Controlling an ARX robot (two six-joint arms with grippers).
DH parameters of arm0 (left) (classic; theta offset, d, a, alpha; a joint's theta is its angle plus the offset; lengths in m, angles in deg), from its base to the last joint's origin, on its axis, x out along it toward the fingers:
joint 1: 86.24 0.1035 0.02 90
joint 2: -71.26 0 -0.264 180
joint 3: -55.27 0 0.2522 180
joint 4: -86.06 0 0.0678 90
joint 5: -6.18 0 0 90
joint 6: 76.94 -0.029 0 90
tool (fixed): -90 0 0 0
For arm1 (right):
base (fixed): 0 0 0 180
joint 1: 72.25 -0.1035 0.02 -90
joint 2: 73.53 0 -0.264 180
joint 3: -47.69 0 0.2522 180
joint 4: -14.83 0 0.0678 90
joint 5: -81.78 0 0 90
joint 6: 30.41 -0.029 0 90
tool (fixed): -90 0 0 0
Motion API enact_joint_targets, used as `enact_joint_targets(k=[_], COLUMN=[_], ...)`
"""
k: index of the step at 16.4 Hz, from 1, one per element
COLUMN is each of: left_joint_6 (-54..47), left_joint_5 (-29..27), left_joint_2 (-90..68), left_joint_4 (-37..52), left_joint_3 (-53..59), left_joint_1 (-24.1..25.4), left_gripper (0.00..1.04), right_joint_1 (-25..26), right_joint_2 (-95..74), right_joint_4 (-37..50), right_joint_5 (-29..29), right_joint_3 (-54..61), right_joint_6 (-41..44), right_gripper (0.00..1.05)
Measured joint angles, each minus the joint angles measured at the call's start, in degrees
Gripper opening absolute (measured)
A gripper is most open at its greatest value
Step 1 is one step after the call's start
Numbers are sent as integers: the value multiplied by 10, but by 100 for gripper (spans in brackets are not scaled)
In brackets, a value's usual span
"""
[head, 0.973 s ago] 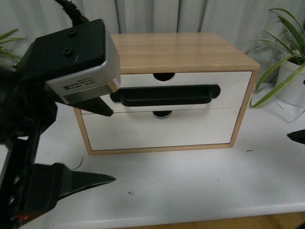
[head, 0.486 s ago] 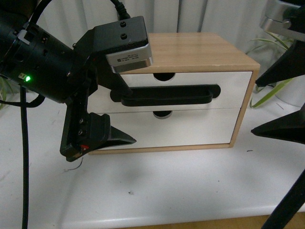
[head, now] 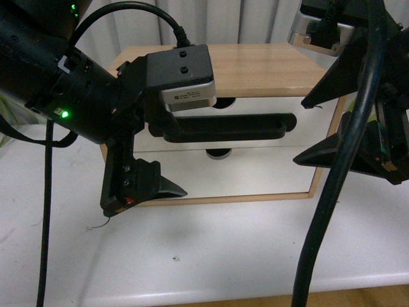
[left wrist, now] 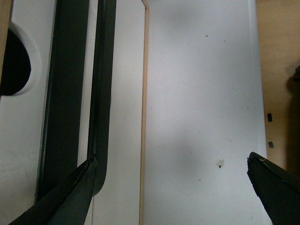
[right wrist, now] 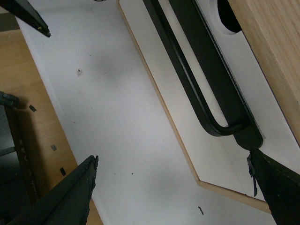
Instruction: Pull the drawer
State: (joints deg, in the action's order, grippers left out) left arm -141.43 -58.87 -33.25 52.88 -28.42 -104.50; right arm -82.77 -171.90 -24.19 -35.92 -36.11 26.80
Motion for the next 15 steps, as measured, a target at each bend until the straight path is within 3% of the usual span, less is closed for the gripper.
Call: enact_joint_targets(k=[9,15], left_joint_6=[-23,-44], left_joint_5=[-44,-37], left_joint_2=[-49,-51], left_joint_4=[0,-12], left_joint_3=[-41,-44], left_joint_1=[-3,2], left_gripper=[98,98], right_joint_1=[-8,-18], right_joint_2=[-38,-92], right_joint_4=[-2,-15], right_joint_5=[-21,-19], right_joint_3=[-39,-79], right_joint_6=[-13,-14], right_gripper=[98,98])
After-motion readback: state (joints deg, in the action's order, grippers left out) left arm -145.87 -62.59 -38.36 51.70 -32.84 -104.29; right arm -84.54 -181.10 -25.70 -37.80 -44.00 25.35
